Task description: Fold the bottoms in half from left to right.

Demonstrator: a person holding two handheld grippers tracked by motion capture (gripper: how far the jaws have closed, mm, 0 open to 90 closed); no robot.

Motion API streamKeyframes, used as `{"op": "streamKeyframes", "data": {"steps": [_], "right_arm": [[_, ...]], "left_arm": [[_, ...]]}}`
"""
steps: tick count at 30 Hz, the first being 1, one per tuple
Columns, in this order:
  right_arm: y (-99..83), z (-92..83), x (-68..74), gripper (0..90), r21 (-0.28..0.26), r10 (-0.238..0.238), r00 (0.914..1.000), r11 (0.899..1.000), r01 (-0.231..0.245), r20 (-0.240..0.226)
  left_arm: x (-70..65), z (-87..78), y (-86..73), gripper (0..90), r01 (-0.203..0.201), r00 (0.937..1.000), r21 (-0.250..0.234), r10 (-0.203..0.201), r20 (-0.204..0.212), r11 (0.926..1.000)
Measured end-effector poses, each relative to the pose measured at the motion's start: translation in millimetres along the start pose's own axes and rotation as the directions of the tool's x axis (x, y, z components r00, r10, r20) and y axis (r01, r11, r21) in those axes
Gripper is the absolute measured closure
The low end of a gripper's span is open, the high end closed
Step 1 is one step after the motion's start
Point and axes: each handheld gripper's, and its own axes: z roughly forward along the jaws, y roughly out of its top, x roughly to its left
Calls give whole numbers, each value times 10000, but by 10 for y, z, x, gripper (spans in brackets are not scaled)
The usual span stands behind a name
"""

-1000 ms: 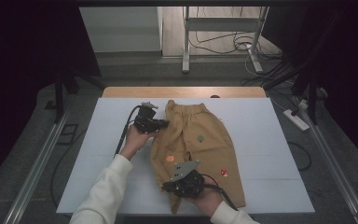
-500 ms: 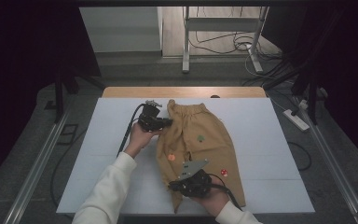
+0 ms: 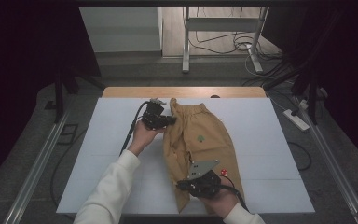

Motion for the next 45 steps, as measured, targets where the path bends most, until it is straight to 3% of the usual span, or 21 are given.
{"op": "streamKeyframes", "data": {"steps": [22,45], "right_arm": [[-160,-260,-63,861,-66,402,9979,9992,-399,502],[-340,-544,-145,861,-320,1000,9895,9948,-972,1041]], "left_arm": [[-98,116,97,843,-110,9999,33,110,1,9999],[-185,208,197,840,-236,9997,51,236,94,9997]]}}
